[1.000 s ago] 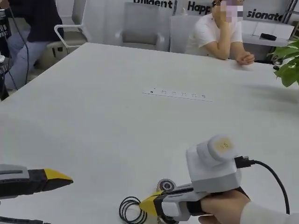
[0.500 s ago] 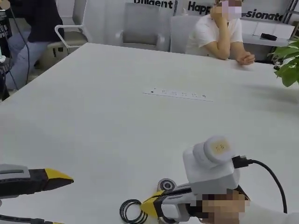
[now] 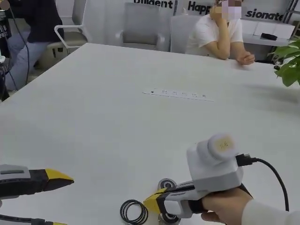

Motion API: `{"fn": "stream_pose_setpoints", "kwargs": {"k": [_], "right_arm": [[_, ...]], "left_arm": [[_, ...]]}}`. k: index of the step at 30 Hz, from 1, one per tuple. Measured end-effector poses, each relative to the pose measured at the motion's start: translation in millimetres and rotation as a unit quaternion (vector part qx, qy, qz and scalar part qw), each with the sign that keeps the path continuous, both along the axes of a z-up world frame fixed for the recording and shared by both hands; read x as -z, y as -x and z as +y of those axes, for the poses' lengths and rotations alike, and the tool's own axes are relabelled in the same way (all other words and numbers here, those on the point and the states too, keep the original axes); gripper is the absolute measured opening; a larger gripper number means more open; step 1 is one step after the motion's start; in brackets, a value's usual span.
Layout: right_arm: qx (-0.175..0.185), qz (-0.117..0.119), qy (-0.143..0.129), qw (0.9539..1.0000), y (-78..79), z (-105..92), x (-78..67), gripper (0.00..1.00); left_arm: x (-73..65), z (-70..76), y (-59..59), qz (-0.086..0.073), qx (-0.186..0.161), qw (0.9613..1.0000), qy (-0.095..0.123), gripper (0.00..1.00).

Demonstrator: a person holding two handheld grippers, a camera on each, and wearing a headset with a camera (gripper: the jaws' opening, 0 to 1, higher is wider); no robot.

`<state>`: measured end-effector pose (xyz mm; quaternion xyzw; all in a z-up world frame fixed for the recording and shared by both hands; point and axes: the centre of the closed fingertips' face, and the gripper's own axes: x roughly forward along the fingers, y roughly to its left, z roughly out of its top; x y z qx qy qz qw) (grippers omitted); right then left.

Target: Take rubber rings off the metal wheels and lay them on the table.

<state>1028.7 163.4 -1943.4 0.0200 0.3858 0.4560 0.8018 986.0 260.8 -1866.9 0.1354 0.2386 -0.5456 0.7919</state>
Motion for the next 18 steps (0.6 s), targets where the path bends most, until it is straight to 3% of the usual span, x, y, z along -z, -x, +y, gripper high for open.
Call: {"fn": "stream_pose_setpoints", "kwargs": {"k": [10, 18], "right_arm": [[0.009, -0.024, -0.019, 0.9995, -6.3, -1.0, -20.4, 0.01], [0.012, -0.047, -0.04, 0.998, -7.9, 1.8, -41.6, 0.03]], "left_arm": [[0.7, 0.3, 0.5, 0.002, 0.0, 1.0, 0.0, 0.53], [-0.4, 1.0, -1.7, 0.0, -0.008, 1.0, 0.003, 0.59]]}}
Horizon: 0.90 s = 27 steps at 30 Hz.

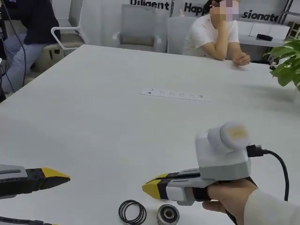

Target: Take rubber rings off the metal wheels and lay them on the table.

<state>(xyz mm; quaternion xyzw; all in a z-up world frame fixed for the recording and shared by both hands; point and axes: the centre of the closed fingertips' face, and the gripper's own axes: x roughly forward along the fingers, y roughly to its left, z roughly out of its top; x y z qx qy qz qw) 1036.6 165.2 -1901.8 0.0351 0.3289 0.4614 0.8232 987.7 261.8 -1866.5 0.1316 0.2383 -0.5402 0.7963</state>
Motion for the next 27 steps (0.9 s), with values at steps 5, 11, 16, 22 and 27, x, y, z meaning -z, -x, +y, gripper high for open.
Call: {"fn": "stream_pose_setpoints", "kwargs": {"k": [5, 11, 16, 22, 27], "right_arm": [[-0.014, -0.025, 0.0, 0.9996, 2.3, 2.9, -10.4, 0.12], [-0.031, -0.053, 0.002, 0.9981, 5.0, 6.1, -23.3, 0.22], [-0.031, -0.055, -0.02, 0.9978, 5.8, 5.0, -36.1, 0.31], [-0.024, -0.07, -0.056, 0.9957, 6.2, 0.3, -60.2, 0.46], [-0.026, -0.09, -0.052, 0.9943, 11.1, -9.5, -72.7, 0.54]], "left_arm": [[0.2, 0.2, -0.3, 0.001, -0.002, 1.0, 0.001, 0.61], [-0.6, -0.3, -0.6, 0.0, -0.002, 1.0, 0.003, 0.64], [-0.7, -1.1, -0.1, 0.002, -0.001, 1.0, 0.006, 0.67], [-1.1, -1.5, -1.1, 0.002, -0.002, 1.0, 0.008, 0.76], [-2.5, -2.9, -1.3, 0.006, 0.003, 0.9998, 0.017, 0.77]]}}
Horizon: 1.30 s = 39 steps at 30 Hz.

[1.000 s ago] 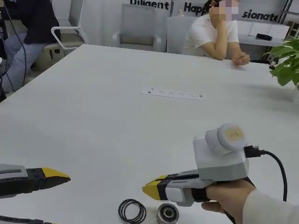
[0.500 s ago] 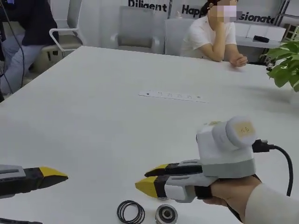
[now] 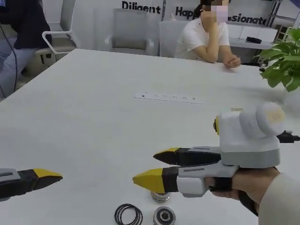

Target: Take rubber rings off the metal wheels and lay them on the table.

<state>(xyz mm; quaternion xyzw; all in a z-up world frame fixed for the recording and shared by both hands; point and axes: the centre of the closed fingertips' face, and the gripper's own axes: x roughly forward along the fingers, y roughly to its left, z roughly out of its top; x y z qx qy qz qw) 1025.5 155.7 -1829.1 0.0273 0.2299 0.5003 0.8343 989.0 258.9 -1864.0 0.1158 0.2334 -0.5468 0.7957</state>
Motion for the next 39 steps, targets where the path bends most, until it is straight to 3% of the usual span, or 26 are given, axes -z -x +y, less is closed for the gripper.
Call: {"fn": "stream_pose_setpoints", "kwargs": {"k": [12, 20, 28, 39], "right_arm": [[0.015, -0.056, 0.039, 0.9976, 8.9, -30.7, -11.0, 0.74], [0.028, -0.066, 0.032, 0.9969, 24.3, -45.9, -8.7, 0.82], [0.023, -0.065, 0.047, 0.9965, 38.6, -59.2, 11.0, 0.93], [0.052, -0.02, 0.073, 0.9957, 48.4, -92.4, 55.6, 0.99]], "left_arm": [[-3.4, -1.6, -1.5, 0.001, 0.001, 0.9999, 0.014, 0.86], [-10.4, -2.4, -5.2, -0.006, -0.004, 0.9993, 0.037, 0.93], [-13.0, 0.5, -9.0, -0.009, -0.015, 0.9987, 0.049, 0.98], [-9.9, 10.8, -15.2, -0.006, -0.035, 0.9981, 0.051, 0.99]]}}
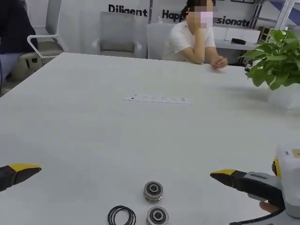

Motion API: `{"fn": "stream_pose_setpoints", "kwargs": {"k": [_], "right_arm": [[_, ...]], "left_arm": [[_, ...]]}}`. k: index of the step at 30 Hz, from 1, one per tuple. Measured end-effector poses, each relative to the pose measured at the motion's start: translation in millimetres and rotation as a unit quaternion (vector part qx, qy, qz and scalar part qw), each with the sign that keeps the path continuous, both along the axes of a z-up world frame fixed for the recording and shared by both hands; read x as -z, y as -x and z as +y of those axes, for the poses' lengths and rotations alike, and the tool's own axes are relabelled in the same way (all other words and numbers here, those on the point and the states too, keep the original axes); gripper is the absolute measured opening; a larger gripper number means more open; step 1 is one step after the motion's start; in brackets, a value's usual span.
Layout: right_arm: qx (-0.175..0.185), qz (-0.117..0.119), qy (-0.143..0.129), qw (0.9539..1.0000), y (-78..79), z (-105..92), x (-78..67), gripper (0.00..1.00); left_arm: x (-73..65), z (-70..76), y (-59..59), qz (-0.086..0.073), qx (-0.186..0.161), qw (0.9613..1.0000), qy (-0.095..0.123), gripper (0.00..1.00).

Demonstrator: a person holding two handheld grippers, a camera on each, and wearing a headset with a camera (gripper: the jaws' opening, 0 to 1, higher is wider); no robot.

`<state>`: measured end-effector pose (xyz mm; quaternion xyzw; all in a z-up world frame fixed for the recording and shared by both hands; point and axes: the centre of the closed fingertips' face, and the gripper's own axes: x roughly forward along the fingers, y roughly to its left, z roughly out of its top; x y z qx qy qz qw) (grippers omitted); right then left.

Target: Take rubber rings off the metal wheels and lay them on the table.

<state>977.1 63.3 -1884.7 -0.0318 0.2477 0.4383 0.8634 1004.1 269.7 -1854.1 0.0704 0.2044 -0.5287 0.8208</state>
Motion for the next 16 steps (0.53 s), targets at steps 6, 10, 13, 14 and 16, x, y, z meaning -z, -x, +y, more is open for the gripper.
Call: {"fn": "stream_pose_setpoints", "kwargs": {"k": [6, 10, 13, 14, 16], "right_arm": [[0.007, 0.022, 0.015, 0.9996, 6.0, -7.9, 17.5, 0.99], [0.011, 0.039, 0.031, 0.9987, 12.6, -13.9, 31.3, 0.99], [0.014, 0.047, 0.036, 0.9981, 15.5, -16.6, 36.9, 0.98], [0.015, 0.05, 0.04, 0.9978, 16.3, -17.7, 39.3, 0.98], [0.015, 0.052, 0.044, 0.9976, 17.8, -18.6, 41.4, 0.98]], "left_arm": [[7.0, 6.1, -1.8, 0.01, -0.01, 0.9999, -0.005, 0.99], [10.9, 8.3, -2.4, 0.018, -0.015, 0.9997, -0.003, 0.99], [13.5, 9.5, -2.7, 0.022, -0.016, 0.9996, -0.003, 0.99], [14.6, 9.9, -2.5, 0.024, -0.017, 0.9995, -0.004, 0.99], [15.9, 10.5, -2.0, 0.027, -0.017, 0.9995, -0.007, 0.99]]}}
